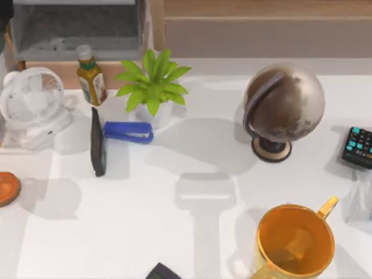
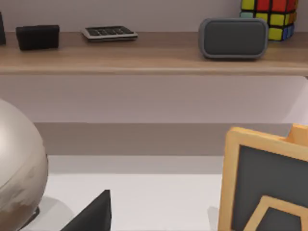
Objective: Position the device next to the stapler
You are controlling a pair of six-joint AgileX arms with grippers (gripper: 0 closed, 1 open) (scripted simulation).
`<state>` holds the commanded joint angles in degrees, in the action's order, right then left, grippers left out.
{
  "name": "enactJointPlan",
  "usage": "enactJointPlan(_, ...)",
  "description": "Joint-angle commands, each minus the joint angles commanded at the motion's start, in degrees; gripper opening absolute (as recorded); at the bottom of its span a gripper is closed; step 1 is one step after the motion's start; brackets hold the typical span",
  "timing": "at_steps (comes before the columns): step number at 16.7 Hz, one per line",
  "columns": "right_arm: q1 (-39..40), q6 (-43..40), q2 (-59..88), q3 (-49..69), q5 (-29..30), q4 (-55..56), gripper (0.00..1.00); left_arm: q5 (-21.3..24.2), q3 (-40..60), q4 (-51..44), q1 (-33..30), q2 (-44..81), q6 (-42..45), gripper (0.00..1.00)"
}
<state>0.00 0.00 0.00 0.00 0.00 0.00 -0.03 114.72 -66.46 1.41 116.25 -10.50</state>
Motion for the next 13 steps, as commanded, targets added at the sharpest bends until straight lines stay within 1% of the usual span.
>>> enactJointPlan(6,0.0,0.0,0.0,0.0,0.0,0.0,1.00,-0.8,-17.3,5.4,-16.5,-9.8,-11.4,0.00)
enactJointPlan(13,0.0,0.0,0.0,0.0,0.0,0.0,1.00,-2.6,-36.7,13.0,-34.3,-13.0,-23.2,0.00)
